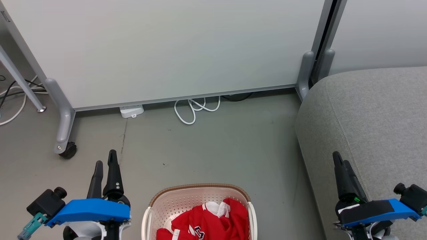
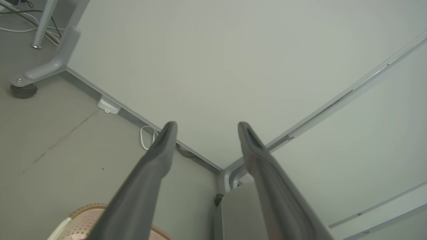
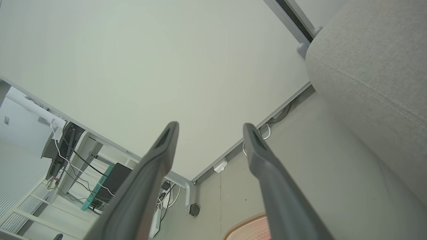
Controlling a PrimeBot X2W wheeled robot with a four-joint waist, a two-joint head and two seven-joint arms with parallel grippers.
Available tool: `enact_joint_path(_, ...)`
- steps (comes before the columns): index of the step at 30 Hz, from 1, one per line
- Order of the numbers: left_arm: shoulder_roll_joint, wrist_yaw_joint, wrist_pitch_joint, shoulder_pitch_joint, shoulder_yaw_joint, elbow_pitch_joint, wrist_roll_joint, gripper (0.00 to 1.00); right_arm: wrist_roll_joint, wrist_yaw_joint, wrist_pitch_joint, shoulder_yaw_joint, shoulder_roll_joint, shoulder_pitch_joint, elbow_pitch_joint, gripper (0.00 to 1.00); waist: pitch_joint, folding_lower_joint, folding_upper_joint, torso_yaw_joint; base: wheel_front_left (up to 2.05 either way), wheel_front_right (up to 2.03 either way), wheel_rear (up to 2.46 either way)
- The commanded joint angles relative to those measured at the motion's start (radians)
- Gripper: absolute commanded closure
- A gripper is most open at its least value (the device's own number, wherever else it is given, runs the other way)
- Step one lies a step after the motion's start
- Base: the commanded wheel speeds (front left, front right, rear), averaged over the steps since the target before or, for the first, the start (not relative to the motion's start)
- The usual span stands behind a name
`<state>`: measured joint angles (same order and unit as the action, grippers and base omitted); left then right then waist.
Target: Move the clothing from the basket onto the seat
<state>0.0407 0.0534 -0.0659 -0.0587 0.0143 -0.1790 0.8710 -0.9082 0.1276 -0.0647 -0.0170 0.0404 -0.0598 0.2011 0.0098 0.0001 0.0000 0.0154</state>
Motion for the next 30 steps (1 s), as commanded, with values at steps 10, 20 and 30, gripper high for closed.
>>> enact_joint_path(10, 0.01, -0.006, -0.038, -0.027, 0.029, 0.009, -0.168, 0.0, 0.157, 0.003, -0.039, 0.02, 0.008, -0.027, -0.013, 0.0, 0.001, -0.0001, 0.0, 0.005, 0.0, 0.0, 0.0)
enact_joint_path(20, 0.01, -0.007, -0.067, -0.029, 0.051, -0.002, -0.292, 0.0, 0.291, 0.003, -0.068, 0.036, 0.009, -0.028, -0.01, 0.0, 0.0, -0.0001, 0.0, 0.008, 0.0, 0.0, 0.0)
enact_joint_path(30, 0.01, -0.019, -0.094, -0.031, 0.066, -0.013, -0.406, 0.0, 0.408, 0.003, -0.095, 0.05, 0.01, -0.029, -0.005, 0.0, 0.0, -0.0001, 0.0, 0.011, 0.0, 0.0, 0.0)
